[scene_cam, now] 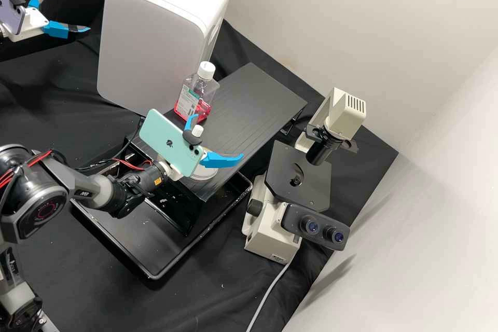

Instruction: Remove the lid from the petri dish

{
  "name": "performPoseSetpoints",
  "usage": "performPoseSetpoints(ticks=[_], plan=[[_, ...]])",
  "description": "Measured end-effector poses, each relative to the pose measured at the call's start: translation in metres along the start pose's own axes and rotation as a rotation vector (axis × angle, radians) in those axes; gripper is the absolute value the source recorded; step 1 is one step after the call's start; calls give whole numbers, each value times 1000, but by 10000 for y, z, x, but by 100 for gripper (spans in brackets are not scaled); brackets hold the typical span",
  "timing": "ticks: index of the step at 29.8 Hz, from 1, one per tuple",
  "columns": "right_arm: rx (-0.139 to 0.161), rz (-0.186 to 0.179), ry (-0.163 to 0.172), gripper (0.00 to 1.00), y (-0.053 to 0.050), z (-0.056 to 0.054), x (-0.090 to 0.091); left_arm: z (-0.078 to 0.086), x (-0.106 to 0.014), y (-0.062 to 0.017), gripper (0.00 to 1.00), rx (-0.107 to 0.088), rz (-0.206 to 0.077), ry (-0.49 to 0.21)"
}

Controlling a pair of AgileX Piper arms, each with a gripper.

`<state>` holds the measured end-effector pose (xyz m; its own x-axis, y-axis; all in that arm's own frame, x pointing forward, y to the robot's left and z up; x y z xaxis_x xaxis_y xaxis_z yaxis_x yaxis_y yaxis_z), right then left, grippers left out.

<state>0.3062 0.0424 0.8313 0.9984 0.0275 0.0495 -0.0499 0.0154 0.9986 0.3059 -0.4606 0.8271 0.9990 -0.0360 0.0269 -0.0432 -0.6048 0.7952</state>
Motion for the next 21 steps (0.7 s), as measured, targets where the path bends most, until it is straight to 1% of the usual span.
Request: performPoseSetpoints(ticks=[16,20,21], plan=[[0,0,0,100,0,0,0,16,0,-2,100,0,-1,-5],[0,0,0,100,0,0,0,147,-4,-20,100,-2,-7,-49],[0,0,0,100,0,0,0,199,-7,-27,100,1,-9,-70]])
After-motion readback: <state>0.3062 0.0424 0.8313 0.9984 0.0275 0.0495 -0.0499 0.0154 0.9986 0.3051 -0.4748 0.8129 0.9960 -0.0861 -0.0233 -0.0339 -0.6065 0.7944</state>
